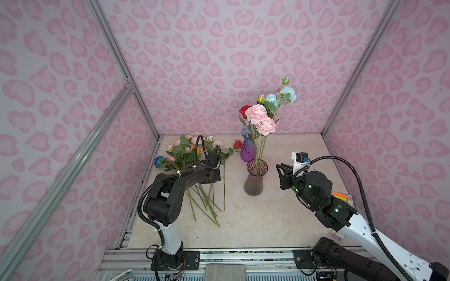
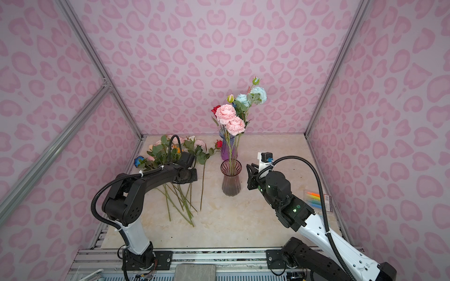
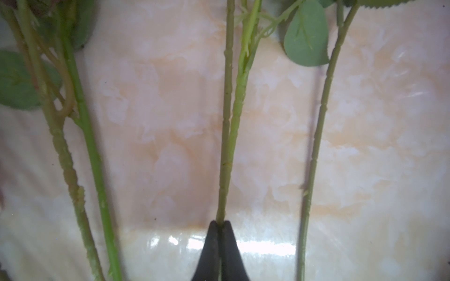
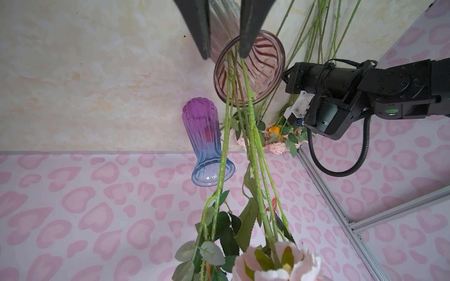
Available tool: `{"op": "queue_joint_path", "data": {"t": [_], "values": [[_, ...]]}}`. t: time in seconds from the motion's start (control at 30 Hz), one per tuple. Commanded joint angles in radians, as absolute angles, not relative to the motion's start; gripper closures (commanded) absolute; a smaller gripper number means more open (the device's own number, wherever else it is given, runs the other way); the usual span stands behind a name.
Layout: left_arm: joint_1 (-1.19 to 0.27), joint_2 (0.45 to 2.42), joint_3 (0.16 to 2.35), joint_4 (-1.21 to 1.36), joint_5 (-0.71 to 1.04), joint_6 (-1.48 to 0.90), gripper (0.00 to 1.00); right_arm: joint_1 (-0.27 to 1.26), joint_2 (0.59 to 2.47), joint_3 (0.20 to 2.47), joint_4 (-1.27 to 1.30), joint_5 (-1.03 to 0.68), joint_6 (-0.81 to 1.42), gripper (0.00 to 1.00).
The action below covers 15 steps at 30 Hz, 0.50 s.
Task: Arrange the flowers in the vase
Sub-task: 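Close the left gripper on a white rose stem in the pile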
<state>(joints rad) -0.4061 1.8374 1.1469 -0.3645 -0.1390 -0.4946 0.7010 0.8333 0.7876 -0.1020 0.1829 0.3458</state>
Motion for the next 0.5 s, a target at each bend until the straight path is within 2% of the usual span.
{"op": "queue_joint_path", "data": {"t": [0.0,0.47], "values": [[-0.405,1.8,1.147,-0.37,-0.152,-0.492,0.97,0.702,0.829,0.785,-0.097,0.182,0.341,0.77],[-0.406,1.55,1.141,-0.341,-0.074,-0.488,0.97,0.7,0.805,0.785,-0.103,0.188,0.337,0.77]]}}
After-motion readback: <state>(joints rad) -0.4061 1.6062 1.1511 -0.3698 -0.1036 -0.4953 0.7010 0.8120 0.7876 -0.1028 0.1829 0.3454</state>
